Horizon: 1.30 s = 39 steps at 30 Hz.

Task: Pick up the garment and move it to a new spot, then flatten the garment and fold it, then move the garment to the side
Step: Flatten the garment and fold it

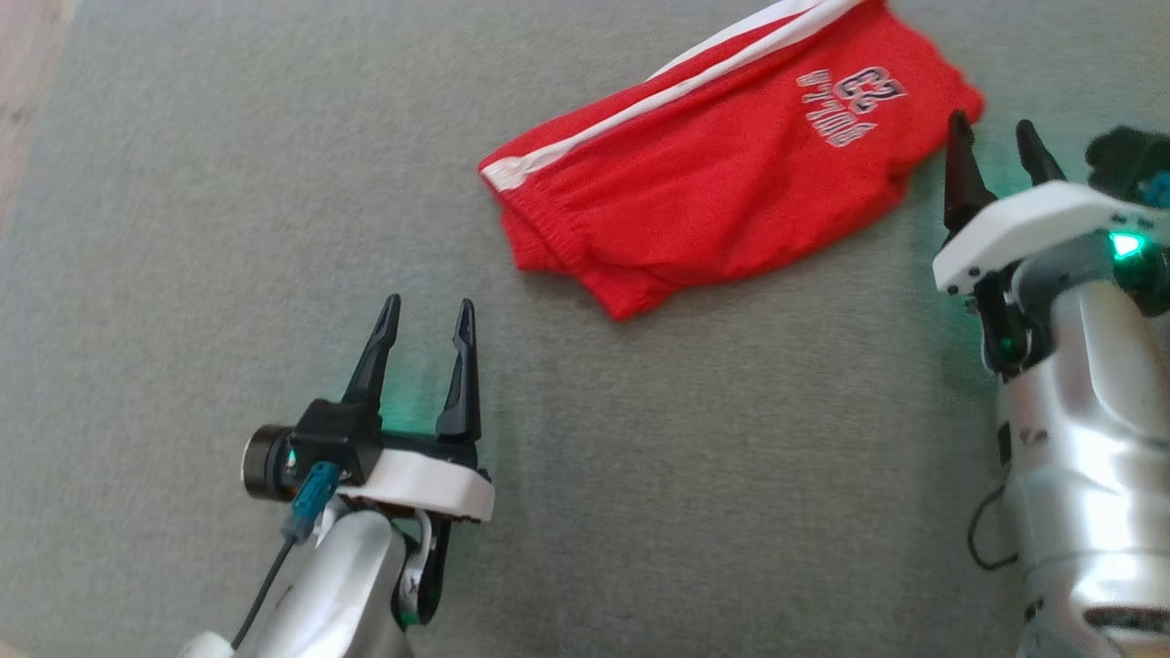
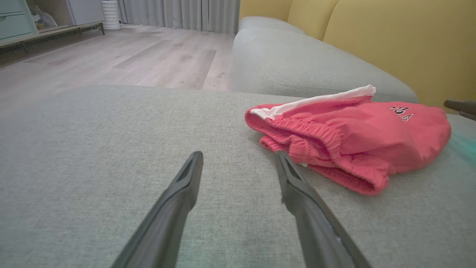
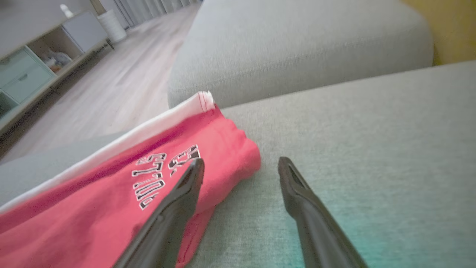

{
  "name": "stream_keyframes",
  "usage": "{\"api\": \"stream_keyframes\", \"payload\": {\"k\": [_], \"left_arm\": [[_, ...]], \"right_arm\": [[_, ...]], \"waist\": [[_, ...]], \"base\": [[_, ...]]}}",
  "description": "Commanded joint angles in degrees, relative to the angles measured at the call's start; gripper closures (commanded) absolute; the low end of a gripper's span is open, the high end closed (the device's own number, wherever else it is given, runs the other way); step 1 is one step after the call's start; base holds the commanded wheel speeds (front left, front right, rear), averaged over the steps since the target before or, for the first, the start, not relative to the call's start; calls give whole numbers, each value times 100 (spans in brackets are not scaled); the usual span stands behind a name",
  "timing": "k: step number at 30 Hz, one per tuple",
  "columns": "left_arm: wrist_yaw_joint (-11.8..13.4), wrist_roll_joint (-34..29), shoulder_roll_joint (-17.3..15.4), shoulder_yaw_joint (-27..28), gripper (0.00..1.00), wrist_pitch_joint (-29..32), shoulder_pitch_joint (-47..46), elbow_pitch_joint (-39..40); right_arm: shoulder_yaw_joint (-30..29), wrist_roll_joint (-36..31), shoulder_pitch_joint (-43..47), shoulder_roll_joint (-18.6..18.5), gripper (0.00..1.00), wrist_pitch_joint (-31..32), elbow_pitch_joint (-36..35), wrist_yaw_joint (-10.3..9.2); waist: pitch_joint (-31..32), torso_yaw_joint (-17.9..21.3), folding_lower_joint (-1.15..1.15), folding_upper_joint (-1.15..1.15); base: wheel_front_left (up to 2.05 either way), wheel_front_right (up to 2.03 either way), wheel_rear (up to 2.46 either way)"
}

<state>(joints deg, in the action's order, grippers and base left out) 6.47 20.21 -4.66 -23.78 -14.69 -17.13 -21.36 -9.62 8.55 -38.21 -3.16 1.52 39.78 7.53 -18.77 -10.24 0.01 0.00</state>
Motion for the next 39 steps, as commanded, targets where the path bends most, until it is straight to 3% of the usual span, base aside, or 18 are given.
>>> {"api": "stream_keyframes", "payload": {"k": [1,11,12,13,19,25,34,39], "left_arm": [[-45,-88,-1,222,0,-30,-219,128],[-109,-156,142,272,0,-30,-316,135],[-113,-162,147,276,0,-30,-312,129],[-113,-167,151,286,0,-30,-311,123],[-94,-171,166,378,0,-30,-313,128],[-100,-170,174,470,0,-30,-221,126],[-146,-354,156,602,0,-30,11,-3],[-167,-417,129,643,0,-30,137,-82]], "right_arm": [[39,-94,-366,14,0,109,107,-4],[-305,-632,-1206,-169,0,223,1518,-4],[-307,-683,-1266,-179,15,235,1639,-4],[-291,-734,-1323,-200,99,230,1742,-4],[-192,-800,-1553,-413,100,-118,1915,-4],[-314,-264,-1234,-480,100,-702,1709,-4],[-544,389,12,-79,100,-1467,1016,-4],[-593,565,400,11,100,-1581,761,-4]], "waist": [[-210,-233,-1,0],[-503,-539,-1,0],[-513,-549,-1,0],[-519,-558,-1,0],[-478,-507,-1,0],[-245,-214,-1,0],[308,494,-1,0],[582,652,-1,0]], "base": [[0,0,0],[0,0,0],[0,0,0],[0,0,0],[0,0,0],[0,0,0],[0,0,0],[0,0,0]]}}
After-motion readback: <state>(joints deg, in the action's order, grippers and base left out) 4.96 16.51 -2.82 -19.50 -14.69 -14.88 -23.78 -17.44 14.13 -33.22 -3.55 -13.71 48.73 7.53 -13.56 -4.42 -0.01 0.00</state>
